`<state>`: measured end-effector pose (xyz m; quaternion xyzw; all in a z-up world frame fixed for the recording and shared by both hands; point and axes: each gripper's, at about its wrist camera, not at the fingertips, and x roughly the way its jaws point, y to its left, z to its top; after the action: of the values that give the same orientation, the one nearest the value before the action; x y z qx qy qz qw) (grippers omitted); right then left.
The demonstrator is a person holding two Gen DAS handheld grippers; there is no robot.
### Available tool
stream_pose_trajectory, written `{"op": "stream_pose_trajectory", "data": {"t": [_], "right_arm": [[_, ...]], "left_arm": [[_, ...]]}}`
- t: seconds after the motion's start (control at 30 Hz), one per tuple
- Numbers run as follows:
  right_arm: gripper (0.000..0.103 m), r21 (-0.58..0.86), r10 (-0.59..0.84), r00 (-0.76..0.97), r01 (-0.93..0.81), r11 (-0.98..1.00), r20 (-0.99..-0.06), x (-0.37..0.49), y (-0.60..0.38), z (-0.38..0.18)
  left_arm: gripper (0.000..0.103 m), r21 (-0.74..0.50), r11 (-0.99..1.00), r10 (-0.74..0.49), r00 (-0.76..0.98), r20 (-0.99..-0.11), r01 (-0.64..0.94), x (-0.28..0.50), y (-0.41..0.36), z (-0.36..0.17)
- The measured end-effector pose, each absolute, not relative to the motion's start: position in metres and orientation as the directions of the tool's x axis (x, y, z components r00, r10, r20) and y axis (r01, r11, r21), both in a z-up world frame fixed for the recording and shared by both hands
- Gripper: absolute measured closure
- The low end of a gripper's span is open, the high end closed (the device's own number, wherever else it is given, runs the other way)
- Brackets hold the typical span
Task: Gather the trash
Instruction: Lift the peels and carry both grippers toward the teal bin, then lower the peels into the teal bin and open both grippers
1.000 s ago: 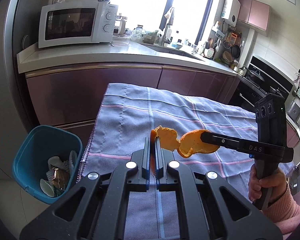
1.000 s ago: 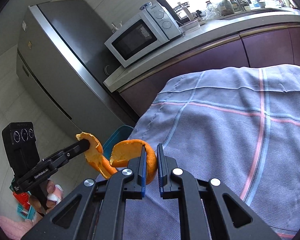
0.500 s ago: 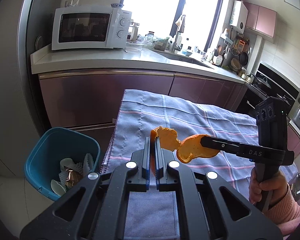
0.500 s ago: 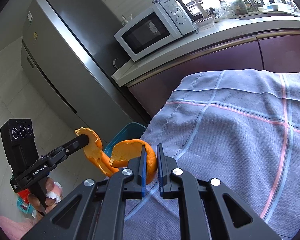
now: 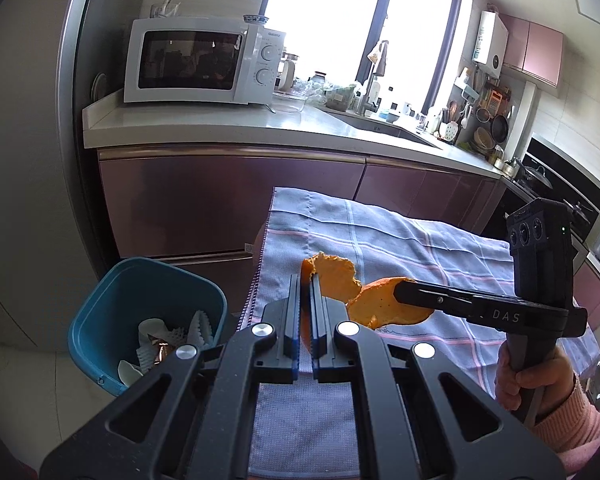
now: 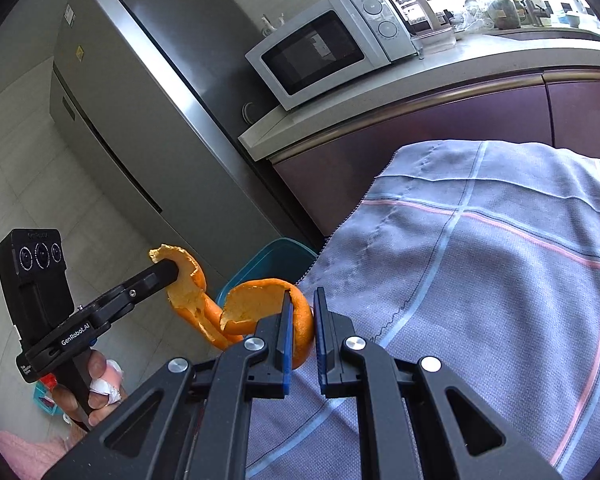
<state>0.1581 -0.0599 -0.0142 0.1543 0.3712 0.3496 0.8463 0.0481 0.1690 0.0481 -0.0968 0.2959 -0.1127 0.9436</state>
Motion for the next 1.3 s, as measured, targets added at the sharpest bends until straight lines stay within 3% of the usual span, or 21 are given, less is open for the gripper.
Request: {"op": "stream_pose_trajectory", "data": {"t": [0.7,1.3], "right_arm": [[0.095,0.484,0.723,0.398,-0.550,0.680,-0.564,0.189,0.013,-0.015],[0.094,0.384,0.635,0.306,-0.587,0.712,-0.709,0.220,0.097,-0.049]], "left_arm": [[0.099,-0.242,0.970,-0.146,0.830,-0.539,0.013,0.053,0.232,0.046],[0.099,-0.248,0.959,-0.058,0.762,-0.645,-0.137,0.089,0.286,-0.015]]}}
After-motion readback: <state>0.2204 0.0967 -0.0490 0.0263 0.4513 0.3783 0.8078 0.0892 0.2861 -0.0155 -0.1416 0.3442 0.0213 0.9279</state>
